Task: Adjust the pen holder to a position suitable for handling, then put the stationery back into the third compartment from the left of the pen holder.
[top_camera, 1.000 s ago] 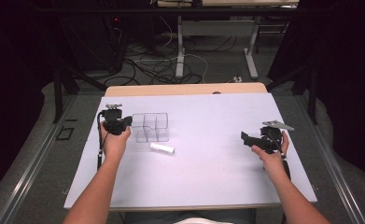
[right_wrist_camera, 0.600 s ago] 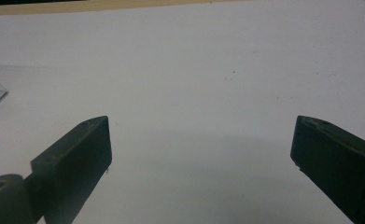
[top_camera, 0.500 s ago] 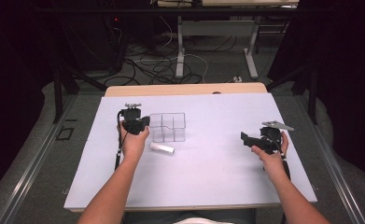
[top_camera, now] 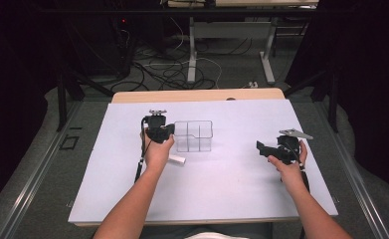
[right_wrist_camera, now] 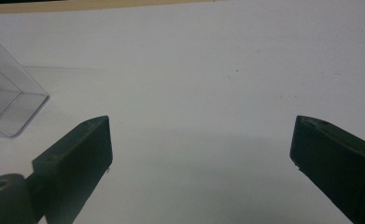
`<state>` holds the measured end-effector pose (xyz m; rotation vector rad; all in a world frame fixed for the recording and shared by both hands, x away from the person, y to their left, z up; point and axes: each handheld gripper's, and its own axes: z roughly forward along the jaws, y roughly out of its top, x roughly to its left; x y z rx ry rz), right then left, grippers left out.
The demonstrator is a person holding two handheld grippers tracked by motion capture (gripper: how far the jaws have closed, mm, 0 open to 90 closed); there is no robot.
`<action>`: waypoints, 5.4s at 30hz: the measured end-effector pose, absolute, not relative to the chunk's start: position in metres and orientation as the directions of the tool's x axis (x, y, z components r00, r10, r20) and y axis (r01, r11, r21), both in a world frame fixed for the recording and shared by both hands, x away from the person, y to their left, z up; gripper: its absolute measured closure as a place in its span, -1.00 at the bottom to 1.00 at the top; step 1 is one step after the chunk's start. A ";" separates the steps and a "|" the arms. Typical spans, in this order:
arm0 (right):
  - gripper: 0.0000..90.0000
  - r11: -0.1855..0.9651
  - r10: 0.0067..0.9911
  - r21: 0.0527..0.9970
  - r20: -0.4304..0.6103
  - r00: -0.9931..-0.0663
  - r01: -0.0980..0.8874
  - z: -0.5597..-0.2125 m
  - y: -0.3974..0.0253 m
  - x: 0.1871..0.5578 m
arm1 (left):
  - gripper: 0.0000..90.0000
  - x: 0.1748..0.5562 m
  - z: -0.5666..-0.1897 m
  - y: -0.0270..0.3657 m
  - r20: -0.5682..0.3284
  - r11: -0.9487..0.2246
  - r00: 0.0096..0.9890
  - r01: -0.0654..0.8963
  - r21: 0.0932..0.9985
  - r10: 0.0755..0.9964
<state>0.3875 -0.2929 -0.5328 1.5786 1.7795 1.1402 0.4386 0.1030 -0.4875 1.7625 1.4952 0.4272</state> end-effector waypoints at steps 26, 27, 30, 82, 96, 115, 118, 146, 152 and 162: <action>-0.88 -0.017 0.964 0.834 0.159 -0.211 0.551 -0.533 -0.293 0.387 | 0.89 0.441 -0.488 0.090 -0.280 -0.012 0.298 0.704 0.710 0.913; -0.88 -0.017 0.964 0.834 0.159 -0.212 0.551 -0.533 -0.294 0.387 | 0.88 0.441 -0.488 0.090 -0.280 -0.010 0.298 0.701 0.713 0.913; -0.88 -0.018 0.964 0.834 0.160 -0.211 0.551 -0.533 -0.294 0.386 | 0.84 0.440 -0.487 0.091 -0.275 -0.021 0.309 0.698 0.716 0.911; -1.00 0.079 0.932 0.815 0.144 -0.333 0.573 -0.520 -0.269 0.371 | -1.00 0.378 -0.490 0.196 -0.174 -0.129 0.471 0.542 0.831 0.865; -0.58 0.274 0.846 0.843 0.018 -0.534 0.463 -0.503 -0.234 0.360 | -0.99 0.369 -0.495 0.204 -0.146 -0.111 0.449 0.497 0.860 0.881; -0.24 0.440 0.677 0.824 -0.045 -0.735 0.356 -0.477 -0.155 0.376 | -0.99 0.372 -0.501 0.225 -0.204 -0.032 0.386 0.524 0.851 0.900; -0.25 0.489 0.635 0.805 -0.065 -0.770 0.335 -0.476 -0.140 0.378 | -0.99 0.372 -0.503 0.226 -0.207 -0.029 0.381 0.529 0.848 0.901; -0.01 0.658 0.415 0.700 -0.031 -0.909 0.276 -0.484 -0.042 0.411 | -0.98 0.366 -0.513 0.239 -0.197 -0.035 0.361 0.546 0.837 0.912; 0.03 0.707 0.377 0.658 -0.040 -0.925 0.260 -0.491 -0.029 0.415 | -0.98 0.364 -0.514 0.241 -0.200 -0.032 0.357 0.548 0.836 0.913; 0.10 0.771 0.349 0.584 -0.054 -0.935 0.254 -0.511 -0.018 0.422 | -0.98 0.364 -0.515 0.241 -0.198 -0.035 0.358 0.551 0.833 0.912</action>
